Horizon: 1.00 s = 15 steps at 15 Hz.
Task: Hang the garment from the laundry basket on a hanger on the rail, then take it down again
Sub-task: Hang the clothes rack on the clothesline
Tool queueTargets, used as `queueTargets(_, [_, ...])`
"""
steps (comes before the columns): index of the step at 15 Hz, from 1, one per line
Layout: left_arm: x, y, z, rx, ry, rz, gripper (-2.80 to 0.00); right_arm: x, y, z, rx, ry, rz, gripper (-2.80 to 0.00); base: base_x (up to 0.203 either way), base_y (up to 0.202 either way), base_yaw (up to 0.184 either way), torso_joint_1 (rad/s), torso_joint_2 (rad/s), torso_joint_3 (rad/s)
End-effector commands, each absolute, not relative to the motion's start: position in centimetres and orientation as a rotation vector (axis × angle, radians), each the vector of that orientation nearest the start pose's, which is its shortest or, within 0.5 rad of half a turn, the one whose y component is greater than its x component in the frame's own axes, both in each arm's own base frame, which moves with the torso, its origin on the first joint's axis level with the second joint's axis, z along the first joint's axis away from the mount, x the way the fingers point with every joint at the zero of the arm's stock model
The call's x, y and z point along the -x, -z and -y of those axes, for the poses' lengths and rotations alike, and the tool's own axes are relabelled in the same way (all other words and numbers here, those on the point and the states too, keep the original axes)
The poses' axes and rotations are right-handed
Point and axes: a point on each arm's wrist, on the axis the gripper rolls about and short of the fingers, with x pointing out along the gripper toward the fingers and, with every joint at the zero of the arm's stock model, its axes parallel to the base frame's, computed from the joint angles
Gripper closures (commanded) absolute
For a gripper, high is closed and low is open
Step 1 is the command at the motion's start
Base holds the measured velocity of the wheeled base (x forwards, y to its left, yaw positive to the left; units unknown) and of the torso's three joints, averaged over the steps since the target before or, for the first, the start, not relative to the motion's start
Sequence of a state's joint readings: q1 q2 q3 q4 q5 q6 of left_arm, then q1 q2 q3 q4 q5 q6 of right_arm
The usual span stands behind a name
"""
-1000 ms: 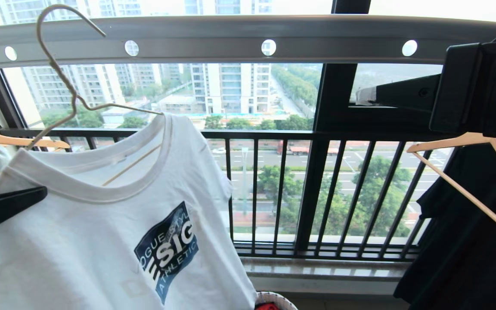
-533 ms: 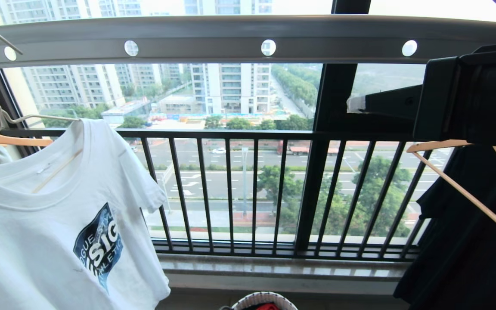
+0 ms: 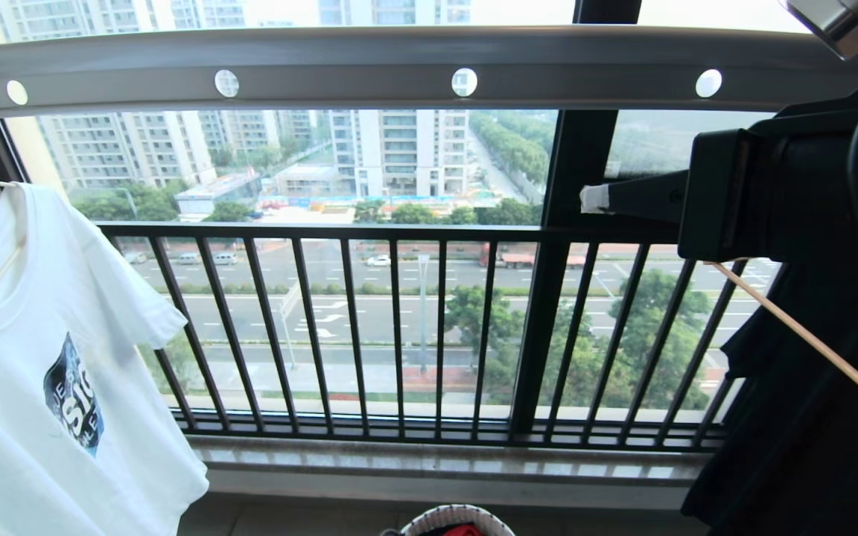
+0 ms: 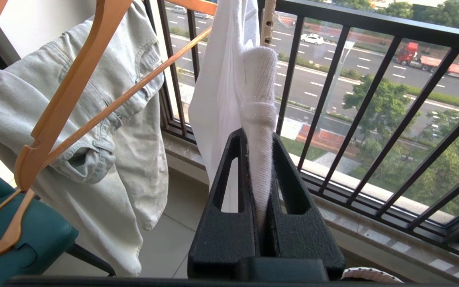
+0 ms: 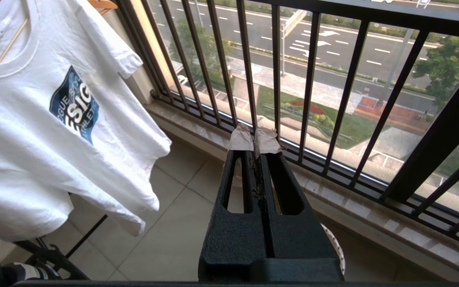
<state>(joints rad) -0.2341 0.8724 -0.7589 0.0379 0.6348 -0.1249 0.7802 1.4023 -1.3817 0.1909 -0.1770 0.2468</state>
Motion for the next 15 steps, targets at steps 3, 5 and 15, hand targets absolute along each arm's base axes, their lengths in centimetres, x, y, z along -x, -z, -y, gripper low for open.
queueTargets(3, [-10.5, -26.5, 1.0, 0.027, -0.422, -0.173, 0.0, -17.0, -34.0, -16.2, -0.129, -0.568, -0.289, 0.0, 0.0, 0.0, 0.0, 0.0, 0.0, 0.0])
queueTargets(5, [-11.0, -26.7, 1.1, 0.025, -0.42, -0.178, 0.0, -16.9, -34.1, -16.2, -0.131, -0.569, -0.286, 0.0, 0.0, 0.0, 0.0, 0.0, 0.0, 0.0])
queueTargets(15, [-12.8, -27.0, 1.6, 0.012, -0.421, -0.205, 0.0, -17.2, -33.9, -16.4, -0.127, -0.568, -0.293, 0.0, 0.0, 0.0, 0.0, 0.0, 0.0, 0.0])
